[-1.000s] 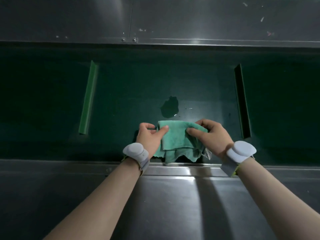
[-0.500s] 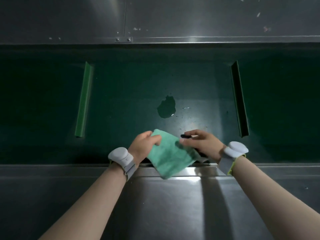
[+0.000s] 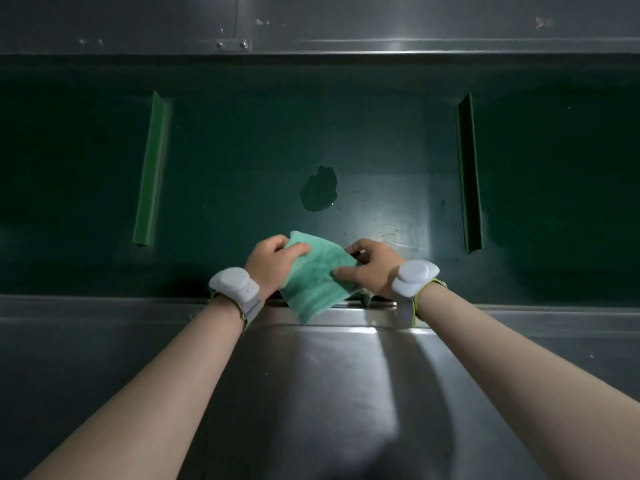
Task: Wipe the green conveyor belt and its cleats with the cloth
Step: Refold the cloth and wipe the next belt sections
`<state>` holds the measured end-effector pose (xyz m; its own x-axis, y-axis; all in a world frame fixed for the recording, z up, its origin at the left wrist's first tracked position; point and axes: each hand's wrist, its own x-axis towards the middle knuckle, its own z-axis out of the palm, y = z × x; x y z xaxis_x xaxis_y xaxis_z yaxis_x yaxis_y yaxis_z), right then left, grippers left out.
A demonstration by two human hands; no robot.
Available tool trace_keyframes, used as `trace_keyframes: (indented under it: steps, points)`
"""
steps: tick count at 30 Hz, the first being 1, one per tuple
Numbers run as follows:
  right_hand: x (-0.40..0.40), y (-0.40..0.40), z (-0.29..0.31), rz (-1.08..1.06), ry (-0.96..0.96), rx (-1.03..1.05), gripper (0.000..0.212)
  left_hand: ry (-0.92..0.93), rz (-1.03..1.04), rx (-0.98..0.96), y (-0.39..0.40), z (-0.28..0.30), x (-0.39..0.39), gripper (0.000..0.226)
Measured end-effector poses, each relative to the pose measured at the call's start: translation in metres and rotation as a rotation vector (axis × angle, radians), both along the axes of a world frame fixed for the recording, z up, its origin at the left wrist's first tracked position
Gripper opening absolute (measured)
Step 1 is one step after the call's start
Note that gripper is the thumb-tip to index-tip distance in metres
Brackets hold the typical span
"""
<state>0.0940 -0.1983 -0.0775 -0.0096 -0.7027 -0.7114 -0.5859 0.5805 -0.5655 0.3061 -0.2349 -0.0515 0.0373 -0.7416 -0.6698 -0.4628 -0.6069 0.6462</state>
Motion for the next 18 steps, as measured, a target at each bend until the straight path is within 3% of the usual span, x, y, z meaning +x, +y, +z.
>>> trace_keyframes:
  steps: [3,8,12,15,18]
  points:
    - [0.000,0.002,-0.003,-0.023,-0.040,0.054,0.067,0.098,0.015,0.046,0.002,0.009,-0.002,0.038]
    - [-0.016,0.003,-0.004,0.103,-0.045,0.130,0.033,0.172,-0.002,0.026,0.009,0.019,0.000,0.042]
    - [-0.035,0.002,0.008,-0.213,-0.320,0.132,0.046,0.316,0.162,0.093,0.006,0.033,0.006,0.029]
    - [-0.045,-0.001,0.020,-0.536,-0.711,0.184,0.049,0.469,0.305,0.211,0.008,0.038,0.000,0.040]
    - [-0.044,0.005,0.032,-0.736,-0.843,0.232,0.041,0.524,0.372,0.316,0.013,0.037,-0.017,0.048]
